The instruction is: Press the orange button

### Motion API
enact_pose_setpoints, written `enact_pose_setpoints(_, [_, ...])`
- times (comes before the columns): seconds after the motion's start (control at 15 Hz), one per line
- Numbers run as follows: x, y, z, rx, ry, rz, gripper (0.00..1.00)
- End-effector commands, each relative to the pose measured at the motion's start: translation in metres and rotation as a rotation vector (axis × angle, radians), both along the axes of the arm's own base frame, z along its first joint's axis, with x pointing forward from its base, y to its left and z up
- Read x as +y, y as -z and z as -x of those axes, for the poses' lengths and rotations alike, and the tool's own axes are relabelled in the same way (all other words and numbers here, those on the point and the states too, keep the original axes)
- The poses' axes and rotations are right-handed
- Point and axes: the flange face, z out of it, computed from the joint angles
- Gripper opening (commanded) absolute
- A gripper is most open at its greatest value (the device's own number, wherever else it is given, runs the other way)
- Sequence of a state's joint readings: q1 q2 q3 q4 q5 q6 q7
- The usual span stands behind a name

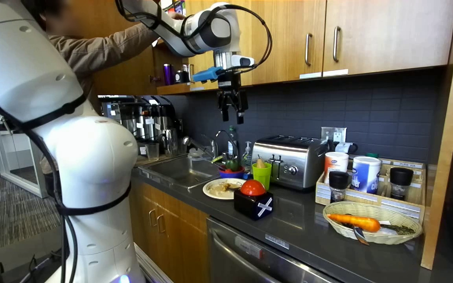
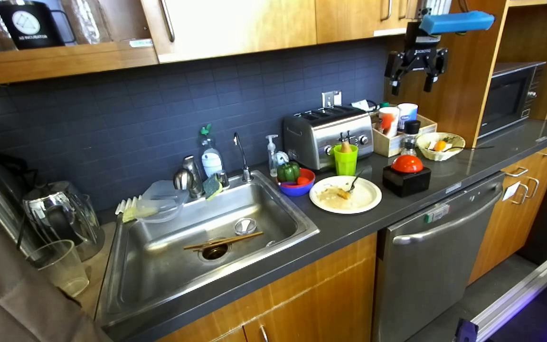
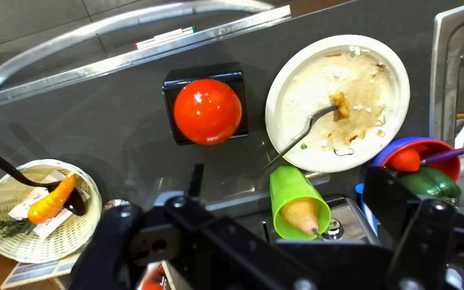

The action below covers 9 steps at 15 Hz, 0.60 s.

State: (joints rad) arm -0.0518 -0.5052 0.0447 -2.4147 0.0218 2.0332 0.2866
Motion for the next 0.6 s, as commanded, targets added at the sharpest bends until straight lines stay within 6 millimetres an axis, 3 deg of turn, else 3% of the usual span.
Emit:
enact_pose_setpoints(0.0, [-0.012,0.005,0.015,-0.006,0.05,-0.013,1.0])
enact_pose_setpoints(0.53, [-0.033,0.012,0.021,-0.006,0.104,-0.042,1.0])
